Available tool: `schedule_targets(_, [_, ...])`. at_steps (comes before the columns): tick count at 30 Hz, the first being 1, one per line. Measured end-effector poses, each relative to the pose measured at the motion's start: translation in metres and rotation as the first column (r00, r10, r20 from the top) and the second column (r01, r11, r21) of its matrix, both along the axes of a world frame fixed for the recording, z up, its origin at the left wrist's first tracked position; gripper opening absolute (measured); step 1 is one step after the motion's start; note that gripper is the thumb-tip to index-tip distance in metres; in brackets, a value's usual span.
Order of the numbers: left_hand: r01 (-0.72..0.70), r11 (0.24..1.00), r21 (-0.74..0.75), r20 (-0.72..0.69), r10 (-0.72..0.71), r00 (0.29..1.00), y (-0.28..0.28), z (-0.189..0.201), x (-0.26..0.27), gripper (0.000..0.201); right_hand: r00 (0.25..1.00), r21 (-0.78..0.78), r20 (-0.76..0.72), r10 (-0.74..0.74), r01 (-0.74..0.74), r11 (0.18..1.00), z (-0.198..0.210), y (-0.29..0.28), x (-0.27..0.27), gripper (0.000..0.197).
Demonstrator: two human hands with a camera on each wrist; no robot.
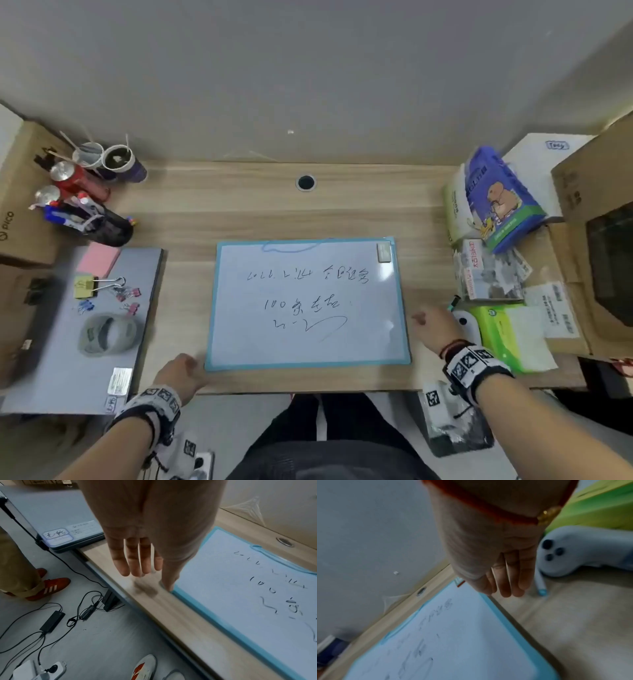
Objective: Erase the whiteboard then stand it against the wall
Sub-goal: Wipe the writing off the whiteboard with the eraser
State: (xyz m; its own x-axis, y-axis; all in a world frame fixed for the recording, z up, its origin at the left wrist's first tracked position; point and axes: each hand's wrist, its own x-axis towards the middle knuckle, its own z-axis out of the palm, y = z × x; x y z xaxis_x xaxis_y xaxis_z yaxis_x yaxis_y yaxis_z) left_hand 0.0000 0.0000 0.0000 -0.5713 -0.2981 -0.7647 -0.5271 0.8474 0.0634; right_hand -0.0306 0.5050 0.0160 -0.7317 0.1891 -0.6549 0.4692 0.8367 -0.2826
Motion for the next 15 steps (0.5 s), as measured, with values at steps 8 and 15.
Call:
schedule_targets(8, [-0.149,0.989,-0.021,-0.151,0.144,0.978,0.038,-0.012,-0.040,0.054,0.951,-0.021,-0.285,-0.117,0.116,0.993,-0.017,-0.012,-0.095,0.019])
schedule_targets(15, [-0.227,0.974,-0.019,-0.246,0.215,0.945,0.046,-0.031,-0.062,0.054,0.932,0.067,-0.356,-0.076,0.106,0.992,-0.044,-0.035,-0.136,0.032])
